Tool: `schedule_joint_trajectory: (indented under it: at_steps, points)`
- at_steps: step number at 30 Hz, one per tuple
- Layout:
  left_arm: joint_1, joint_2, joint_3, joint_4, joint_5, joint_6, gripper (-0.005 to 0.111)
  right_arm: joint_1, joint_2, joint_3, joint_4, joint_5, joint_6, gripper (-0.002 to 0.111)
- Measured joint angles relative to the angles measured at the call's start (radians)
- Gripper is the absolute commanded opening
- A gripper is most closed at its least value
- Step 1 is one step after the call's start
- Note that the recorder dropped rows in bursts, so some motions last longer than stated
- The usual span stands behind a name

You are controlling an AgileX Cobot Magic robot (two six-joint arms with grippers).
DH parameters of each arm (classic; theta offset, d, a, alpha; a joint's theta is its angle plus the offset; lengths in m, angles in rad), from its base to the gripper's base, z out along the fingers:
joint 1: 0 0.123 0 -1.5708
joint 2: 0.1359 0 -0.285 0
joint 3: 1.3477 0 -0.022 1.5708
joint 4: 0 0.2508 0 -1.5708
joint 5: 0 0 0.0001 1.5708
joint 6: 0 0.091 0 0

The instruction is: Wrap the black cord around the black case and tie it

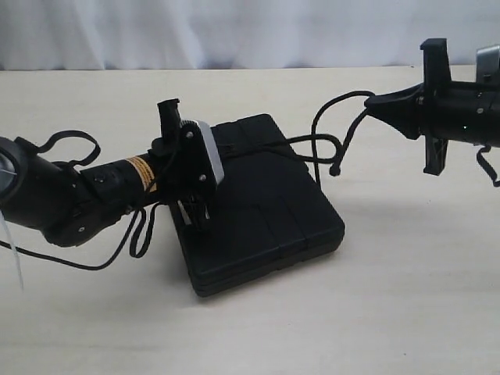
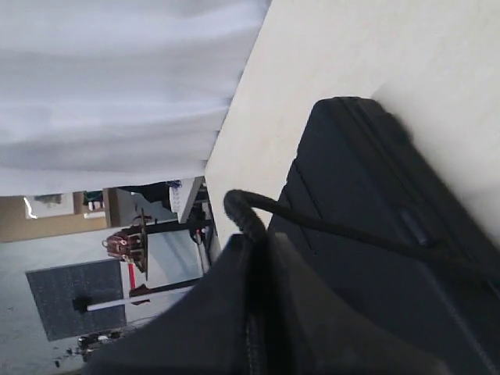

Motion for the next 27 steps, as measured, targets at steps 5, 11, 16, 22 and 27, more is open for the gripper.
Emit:
schedule_joint_trajectory:
  at_steps: [5, 11, 16, 22, 27]
  points:
    - [-0.041, 0.001, 0.0, -0.073, -0.069, 0.207, 0.0, 0.0, 0.0, -0.005, 0.0, -0.004, 0.072, 0.004]
    - [-0.045, 0.001, 0.002, -0.171, -0.114, 0.352, 0.0, 0.0, 0.0, -0.006, 0.0, 0.012, 0.098, 0.004]
    - [-0.045, 0.001, 0.002, -0.19, -0.144, 0.44, 0.0, 0.0, 0.0, -0.006, 0.0, 0.057, 0.102, 0.004]
    - [-0.045, 0.001, 0.002, -0.199, -0.153, 0.457, 0.0, 0.0, 0.0, -0.006, 0.0, 0.092, 0.102, 0.004]
    - [-0.045, 0.001, 0.002, -0.199, -0.171, 0.459, 0.0, 0.0, 0.0, -0.006, 0.0, 0.122, 0.084, 0.004]
